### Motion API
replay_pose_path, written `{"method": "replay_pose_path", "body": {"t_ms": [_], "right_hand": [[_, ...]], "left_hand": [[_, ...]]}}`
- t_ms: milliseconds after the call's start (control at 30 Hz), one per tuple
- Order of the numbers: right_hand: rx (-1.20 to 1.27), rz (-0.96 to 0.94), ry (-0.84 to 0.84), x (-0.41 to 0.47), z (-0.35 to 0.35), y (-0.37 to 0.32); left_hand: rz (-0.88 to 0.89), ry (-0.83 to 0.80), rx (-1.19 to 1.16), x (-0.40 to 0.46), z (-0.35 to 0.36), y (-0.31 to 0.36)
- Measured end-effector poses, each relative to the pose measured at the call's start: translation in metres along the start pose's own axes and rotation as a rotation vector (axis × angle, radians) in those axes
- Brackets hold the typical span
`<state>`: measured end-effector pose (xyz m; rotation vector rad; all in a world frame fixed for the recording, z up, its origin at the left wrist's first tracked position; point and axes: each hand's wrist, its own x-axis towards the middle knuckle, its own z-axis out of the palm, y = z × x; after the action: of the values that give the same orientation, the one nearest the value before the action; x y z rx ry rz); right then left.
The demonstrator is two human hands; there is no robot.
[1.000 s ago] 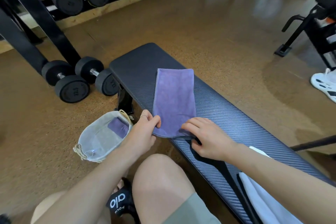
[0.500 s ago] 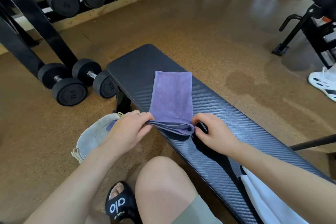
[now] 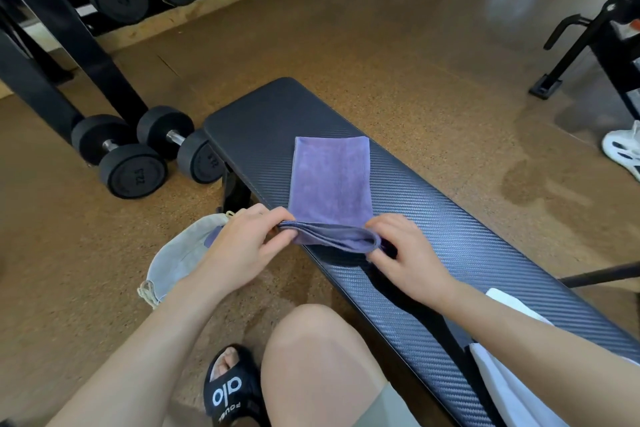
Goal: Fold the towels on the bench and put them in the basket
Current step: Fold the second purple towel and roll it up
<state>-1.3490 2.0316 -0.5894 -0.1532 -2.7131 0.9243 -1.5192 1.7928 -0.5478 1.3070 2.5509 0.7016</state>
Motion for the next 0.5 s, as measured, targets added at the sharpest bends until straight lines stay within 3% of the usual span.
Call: {"method": "replay_pose_path", "body": {"t_ms": [233, 500], "right_hand": [[0.337, 0.417, -0.102, 0.016, -0.007, 0.001], [0.359, 0.492, -0.098, 0.022, -0.007, -0.005]], "left_hand": [[-0.126, -0.046, -0.217, 0.007, 0.011, -0.002], [-0.221, -0.005, -0.355, 0.020, 0.023, 0.003]]}}
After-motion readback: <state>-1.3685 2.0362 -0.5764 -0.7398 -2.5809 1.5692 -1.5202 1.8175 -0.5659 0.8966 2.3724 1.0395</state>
